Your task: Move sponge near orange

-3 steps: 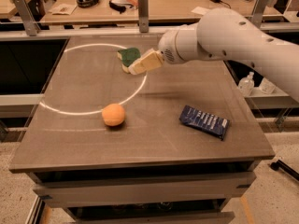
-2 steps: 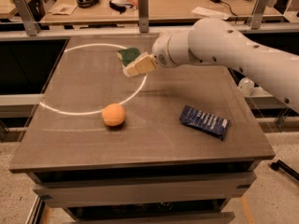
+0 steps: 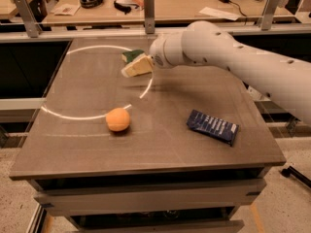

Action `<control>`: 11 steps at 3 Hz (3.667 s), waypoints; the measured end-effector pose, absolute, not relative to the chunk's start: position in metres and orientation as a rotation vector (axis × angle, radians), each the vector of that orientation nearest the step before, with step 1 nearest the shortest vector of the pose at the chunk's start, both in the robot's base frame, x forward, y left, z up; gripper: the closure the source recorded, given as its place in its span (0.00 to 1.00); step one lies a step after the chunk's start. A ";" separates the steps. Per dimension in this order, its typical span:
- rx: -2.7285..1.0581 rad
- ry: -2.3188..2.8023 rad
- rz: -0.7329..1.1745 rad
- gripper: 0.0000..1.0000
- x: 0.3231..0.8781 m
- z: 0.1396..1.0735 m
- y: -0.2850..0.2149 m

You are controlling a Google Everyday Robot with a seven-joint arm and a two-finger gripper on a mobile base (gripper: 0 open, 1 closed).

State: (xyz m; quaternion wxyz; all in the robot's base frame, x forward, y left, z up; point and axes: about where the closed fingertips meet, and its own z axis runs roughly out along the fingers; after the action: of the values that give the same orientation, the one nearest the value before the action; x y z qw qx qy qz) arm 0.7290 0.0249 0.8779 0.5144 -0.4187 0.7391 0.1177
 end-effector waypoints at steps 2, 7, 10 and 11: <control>-0.851 1.889 0.364 0.00 0.745 0.854 0.040; -0.798 1.797 0.417 1.00 0.753 0.861 0.024; -1.117 1.803 0.534 1.00 0.680 0.919 -0.023; -1.187 1.937 0.588 1.00 0.624 0.892 -0.030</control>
Offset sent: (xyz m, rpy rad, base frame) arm 0.0146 0.0209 -0.0473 0.1749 0.2184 -0.1758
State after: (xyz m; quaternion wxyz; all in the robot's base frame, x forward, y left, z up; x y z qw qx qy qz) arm 0.6237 -0.0299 0.8917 0.3872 -0.4662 0.7611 0.2312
